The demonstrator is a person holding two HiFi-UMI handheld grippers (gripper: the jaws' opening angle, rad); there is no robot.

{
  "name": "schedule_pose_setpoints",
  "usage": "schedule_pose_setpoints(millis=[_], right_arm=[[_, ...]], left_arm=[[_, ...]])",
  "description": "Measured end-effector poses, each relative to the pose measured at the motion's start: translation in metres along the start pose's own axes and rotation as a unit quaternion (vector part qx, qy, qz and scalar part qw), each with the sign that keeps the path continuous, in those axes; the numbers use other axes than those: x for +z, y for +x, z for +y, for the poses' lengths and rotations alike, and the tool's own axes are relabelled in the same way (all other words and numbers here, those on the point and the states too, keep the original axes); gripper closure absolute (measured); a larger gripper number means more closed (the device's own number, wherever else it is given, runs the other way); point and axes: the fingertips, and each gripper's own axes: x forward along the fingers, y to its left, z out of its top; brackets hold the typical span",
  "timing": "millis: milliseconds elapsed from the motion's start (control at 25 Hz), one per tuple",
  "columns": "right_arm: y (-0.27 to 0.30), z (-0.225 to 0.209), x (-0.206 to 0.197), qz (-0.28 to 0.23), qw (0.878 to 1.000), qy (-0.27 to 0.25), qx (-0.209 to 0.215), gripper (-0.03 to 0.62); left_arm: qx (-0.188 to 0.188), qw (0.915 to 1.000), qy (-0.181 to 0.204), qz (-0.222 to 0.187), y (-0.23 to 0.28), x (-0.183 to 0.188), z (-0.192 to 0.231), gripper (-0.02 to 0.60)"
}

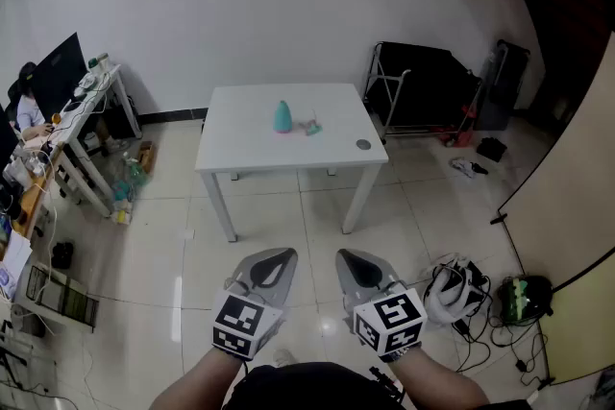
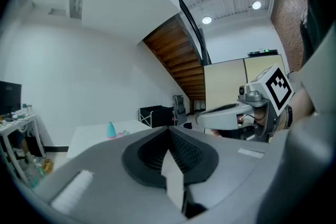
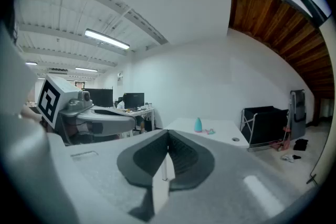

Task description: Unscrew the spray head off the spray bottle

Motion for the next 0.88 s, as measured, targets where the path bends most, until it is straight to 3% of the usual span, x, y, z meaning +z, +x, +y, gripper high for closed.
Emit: schedule_pose_setpoints(millis=[480,880], right_arm=[[0.055,0.021,0.015,0.007,1.000,-0.007,-0.007,0.603],[0.088,0.005,0.015,0.013,1.000,-0.006,-0.002,0.603]], left_arm=[[-0.010,0.9999,-0.002,-0.005,0.000,0.000,0.060,0.566],[-0.001,1.0000,-0.007,0.005,0.020,-0.009,0.087,0.566]])
